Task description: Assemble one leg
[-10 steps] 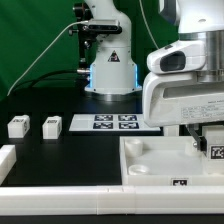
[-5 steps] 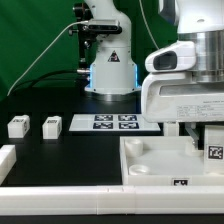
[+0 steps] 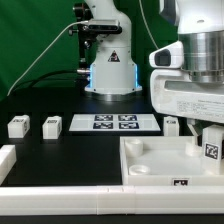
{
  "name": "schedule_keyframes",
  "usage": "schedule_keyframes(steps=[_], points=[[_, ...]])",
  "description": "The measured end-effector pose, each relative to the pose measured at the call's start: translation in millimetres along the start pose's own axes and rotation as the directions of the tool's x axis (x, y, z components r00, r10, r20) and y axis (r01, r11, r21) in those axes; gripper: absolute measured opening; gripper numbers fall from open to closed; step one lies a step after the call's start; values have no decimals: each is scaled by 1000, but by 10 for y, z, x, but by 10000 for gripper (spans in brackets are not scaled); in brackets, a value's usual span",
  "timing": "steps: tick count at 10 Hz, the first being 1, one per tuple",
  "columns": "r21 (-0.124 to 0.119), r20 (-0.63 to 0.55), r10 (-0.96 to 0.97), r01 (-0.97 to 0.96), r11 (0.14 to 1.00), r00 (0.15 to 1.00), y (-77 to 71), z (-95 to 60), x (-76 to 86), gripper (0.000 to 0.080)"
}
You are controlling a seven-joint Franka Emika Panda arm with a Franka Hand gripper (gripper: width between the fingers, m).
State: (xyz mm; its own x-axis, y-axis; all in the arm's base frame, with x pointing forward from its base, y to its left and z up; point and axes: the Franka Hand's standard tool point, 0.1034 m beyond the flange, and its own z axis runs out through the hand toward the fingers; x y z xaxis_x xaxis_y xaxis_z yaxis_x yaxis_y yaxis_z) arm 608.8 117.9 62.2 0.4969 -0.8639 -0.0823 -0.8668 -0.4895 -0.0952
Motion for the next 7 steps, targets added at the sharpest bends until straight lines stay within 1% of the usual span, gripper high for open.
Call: schedule_keyframes(steps=[1, 2, 3, 4, 5, 6, 7], points=[[0, 1, 148, -148, 989, 989, -3, -1, -12, 293], [0, -3, 280, -280, 960, 960, -3, -3, -12, 293], [0, -1, 363, -363, 932, 932, -2, -3, -11, 293], [2, 7, 493, -493, 870, 870, -2, -4, -8, 293], [2, 11, 582, -582, 813, 813, -2, -7, -3, 293], [2, 11, 629, -629, 777, 777, -2, -8, -1, 293], [2, 14, 732, -732, 681, 681, -5, -13, 3, 293]])
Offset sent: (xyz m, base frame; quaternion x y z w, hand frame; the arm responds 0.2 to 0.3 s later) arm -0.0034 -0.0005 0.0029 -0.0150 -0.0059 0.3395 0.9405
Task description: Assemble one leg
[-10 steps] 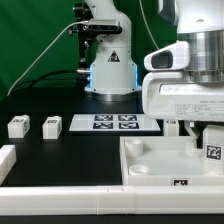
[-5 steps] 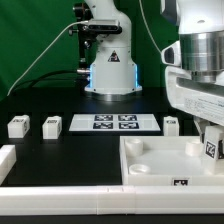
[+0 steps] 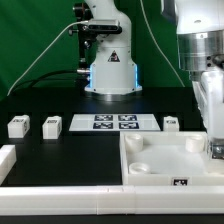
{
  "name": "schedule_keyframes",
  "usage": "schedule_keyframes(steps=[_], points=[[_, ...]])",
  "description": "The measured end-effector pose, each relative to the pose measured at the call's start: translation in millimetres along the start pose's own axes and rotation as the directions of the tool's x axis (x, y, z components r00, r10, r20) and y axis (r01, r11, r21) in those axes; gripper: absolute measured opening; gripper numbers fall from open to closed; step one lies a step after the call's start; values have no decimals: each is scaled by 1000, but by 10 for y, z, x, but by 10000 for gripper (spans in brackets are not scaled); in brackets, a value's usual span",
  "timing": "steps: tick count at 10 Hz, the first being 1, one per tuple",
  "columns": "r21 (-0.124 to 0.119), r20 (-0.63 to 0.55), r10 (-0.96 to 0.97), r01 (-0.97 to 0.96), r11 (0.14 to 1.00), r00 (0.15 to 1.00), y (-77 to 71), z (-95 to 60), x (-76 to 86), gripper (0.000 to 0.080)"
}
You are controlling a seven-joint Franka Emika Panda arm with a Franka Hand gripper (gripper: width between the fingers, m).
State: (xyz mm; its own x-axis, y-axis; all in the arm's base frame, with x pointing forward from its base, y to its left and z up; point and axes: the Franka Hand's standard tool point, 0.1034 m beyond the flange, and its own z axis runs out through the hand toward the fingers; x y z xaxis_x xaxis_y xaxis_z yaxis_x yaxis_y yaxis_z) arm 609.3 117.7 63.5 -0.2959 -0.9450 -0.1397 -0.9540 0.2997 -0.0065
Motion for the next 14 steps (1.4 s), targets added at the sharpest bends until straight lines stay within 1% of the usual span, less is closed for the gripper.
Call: schedule_keyframes(steps=[1, 3, 7, 8, 9, 10, 11, 12, 13, 14], points=[[6, -7, 89, -89, 996, 996, -12, -8, 17, 293], [17, -17, 119, -119, 993, 993, -24, -22, 30, 294], [30, -21, 155, -155, 987, 988, -30, -28, 74, 294], [29, -24, 111, -111, 993, 994, -26, -22, 74, 294], [28, -25, 108, -108, 994, 994, -20, -15, 67, 477], [28, -25, 106, -106, 994, 994, -14, -12, 58, 477], [27, -25, 103, -102, 994, 994, -4, -9, 40, 608], [27, -25, 99, -99, 995, 995, 3, -7, 27, 608], [26, -25, 96, -95, 995, 995, 4, -5, 29, 641], [26, -26, 95, -94, 995, 995, 5, -3, 29, 647]])
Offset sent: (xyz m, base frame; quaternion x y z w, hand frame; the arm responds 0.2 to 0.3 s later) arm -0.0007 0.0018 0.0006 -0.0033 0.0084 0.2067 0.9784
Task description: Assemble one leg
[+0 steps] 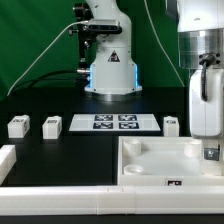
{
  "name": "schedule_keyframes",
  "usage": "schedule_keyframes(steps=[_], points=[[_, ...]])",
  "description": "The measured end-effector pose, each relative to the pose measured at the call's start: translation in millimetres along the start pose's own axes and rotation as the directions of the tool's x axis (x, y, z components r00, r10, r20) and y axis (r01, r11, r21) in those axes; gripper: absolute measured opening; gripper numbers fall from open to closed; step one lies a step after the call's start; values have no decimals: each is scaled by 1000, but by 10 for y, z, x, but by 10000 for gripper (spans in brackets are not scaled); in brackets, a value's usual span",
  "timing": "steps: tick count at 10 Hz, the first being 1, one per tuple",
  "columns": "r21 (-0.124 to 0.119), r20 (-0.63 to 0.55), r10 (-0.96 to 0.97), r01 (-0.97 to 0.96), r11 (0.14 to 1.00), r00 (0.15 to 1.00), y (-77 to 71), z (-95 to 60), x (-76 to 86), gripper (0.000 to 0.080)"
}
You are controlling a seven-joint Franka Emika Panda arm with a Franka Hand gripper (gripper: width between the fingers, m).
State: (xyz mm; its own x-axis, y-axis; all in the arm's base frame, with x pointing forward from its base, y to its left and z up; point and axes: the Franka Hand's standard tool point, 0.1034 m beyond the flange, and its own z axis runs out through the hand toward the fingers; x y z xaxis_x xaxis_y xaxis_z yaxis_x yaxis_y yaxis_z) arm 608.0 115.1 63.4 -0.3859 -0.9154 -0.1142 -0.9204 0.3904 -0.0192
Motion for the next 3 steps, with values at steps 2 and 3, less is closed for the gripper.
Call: schedule_keyframes(steps=[2, 3], points=[[0, 0, -2, 2, 1000, 1000, 2, 4, 1, 649], [-1, -1, -2, 2, 1000, 1000, 2, 5, 2, 649]])
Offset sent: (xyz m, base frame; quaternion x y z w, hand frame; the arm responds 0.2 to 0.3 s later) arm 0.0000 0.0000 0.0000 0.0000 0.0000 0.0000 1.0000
